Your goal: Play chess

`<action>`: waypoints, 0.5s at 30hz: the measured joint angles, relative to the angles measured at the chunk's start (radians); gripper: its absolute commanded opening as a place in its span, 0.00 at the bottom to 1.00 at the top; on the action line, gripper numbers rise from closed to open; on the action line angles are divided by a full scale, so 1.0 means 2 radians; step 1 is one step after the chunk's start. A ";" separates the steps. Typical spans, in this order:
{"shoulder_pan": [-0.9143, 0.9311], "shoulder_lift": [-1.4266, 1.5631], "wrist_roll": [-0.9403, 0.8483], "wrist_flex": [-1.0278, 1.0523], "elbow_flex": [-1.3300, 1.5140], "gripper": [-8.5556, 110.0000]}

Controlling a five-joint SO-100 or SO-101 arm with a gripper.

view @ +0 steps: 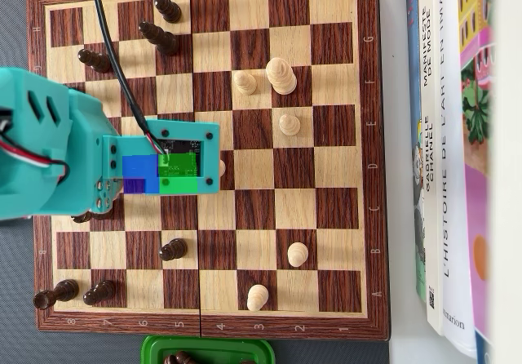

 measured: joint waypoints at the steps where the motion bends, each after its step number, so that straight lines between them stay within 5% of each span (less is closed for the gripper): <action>1: 0.000 0.007 0.000 0.000 -0.003 0.16; 15: 0.000 0.020 -0.001 0.000 -0.022 0.16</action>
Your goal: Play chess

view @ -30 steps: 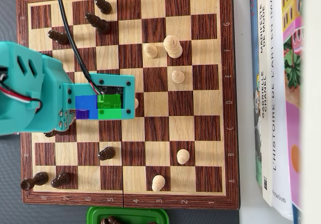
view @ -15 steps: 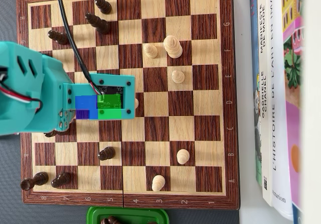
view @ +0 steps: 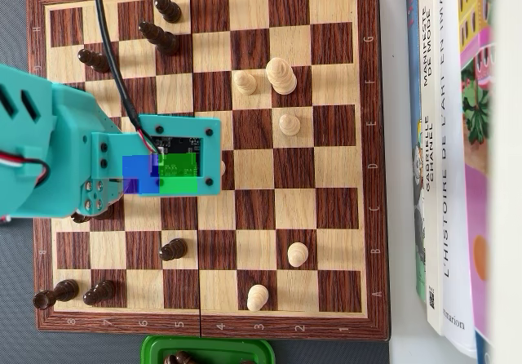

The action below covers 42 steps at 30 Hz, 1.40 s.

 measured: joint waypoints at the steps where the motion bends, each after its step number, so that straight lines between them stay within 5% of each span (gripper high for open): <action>1: 0.000 -0.004 0.000 0.000 -0.007 0.16; 42: 0.000 -0.117 0.000 -0.032 -0.063 0.19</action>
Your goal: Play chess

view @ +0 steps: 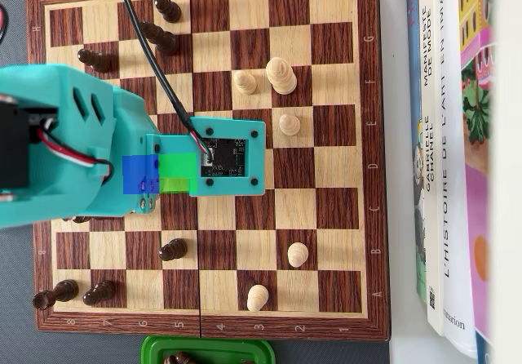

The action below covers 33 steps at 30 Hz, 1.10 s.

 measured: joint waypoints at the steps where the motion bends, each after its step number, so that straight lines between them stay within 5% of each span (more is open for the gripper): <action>1: 0.000 0.000 0.000 0.000 0.000 0.20; 19: 0.000 0.004 0.000 0.000 0.000 0.20; 33: 0.000 0.154 0.000 0.000 0.058 0.20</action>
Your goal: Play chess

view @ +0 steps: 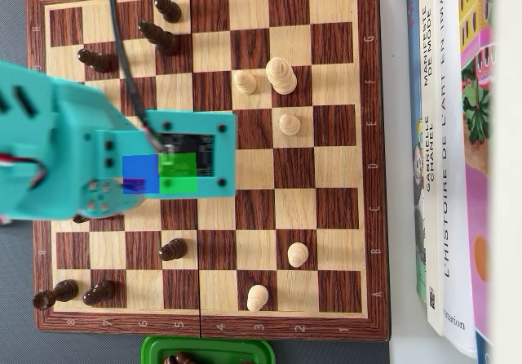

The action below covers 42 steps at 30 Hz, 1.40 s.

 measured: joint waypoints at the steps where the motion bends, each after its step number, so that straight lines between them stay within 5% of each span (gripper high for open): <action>1: 0.000 0.012 0.000 0.000 0.005 0.20; 20: 0.012 0.300 0.000 -0.011 0.146 0.20; 42: 0.015 0.523 0.000 -0.296 0.369 0.20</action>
